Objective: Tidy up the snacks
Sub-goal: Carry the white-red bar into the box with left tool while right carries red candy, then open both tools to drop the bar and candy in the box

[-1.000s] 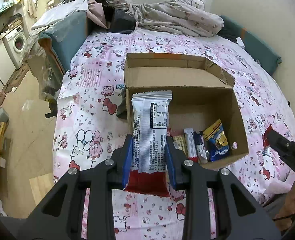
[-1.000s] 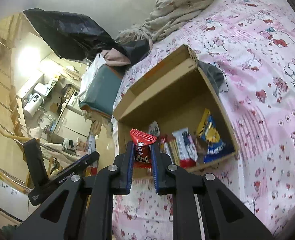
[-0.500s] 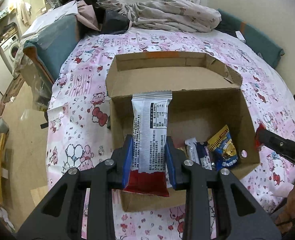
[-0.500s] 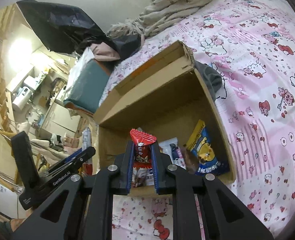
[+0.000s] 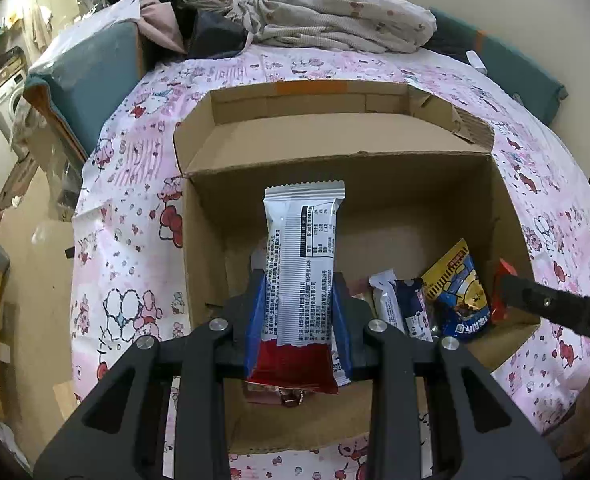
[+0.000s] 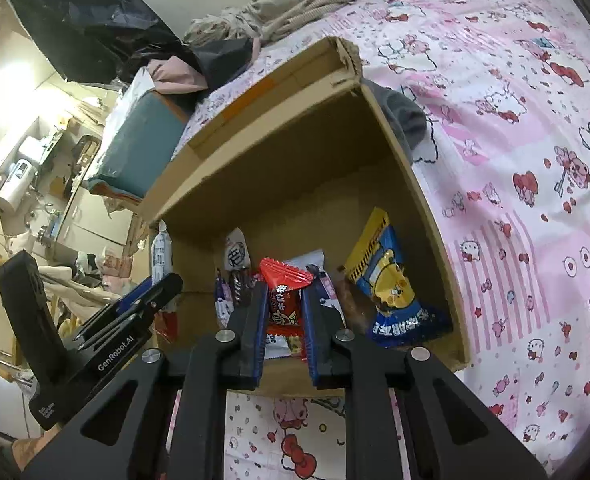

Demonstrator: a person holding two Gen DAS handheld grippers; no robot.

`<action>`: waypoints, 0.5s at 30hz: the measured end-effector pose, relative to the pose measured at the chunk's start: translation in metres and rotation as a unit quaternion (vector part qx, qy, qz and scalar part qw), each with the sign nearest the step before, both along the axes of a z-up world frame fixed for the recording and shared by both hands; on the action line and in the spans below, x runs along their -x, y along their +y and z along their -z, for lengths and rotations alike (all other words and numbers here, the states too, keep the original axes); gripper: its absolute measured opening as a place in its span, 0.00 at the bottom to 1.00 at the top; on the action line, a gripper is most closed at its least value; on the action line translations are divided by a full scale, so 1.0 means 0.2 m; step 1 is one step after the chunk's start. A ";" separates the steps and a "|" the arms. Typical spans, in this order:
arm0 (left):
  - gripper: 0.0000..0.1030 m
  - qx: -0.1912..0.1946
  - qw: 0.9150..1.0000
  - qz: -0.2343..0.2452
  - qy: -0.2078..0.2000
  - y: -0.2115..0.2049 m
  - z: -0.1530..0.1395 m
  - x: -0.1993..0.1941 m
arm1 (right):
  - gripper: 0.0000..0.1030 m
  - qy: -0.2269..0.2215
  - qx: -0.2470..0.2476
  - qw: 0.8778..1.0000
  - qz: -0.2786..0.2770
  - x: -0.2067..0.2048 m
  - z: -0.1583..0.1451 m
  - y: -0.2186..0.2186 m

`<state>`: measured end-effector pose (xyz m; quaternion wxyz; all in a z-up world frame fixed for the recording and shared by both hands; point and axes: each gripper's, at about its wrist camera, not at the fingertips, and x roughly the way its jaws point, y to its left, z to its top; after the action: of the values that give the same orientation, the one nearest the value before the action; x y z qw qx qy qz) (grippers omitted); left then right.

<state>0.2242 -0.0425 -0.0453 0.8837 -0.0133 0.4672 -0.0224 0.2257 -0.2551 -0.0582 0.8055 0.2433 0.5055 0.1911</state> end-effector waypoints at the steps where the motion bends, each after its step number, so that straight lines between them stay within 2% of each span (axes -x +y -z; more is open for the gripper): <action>1: 0.26 0.002 1.000 0.000 0.001 0.00 0.00 0.00 | 0.17 0.003 0.002 1.000 -0.001 0.00 0.01 0.00; 15: 0.27 0.013 1.000 0.004 0.006 0.00 0.01 0.00 | 0.20 0.008 -0.010 1.000 0.001 0.01 0.02 0.01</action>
<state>0.2234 -0.0432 -0.0478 0.8805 -0.0229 0.4724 -0.0323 0.2238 -0.2529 -0.0620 0.7993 0.2532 0.5096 0.1935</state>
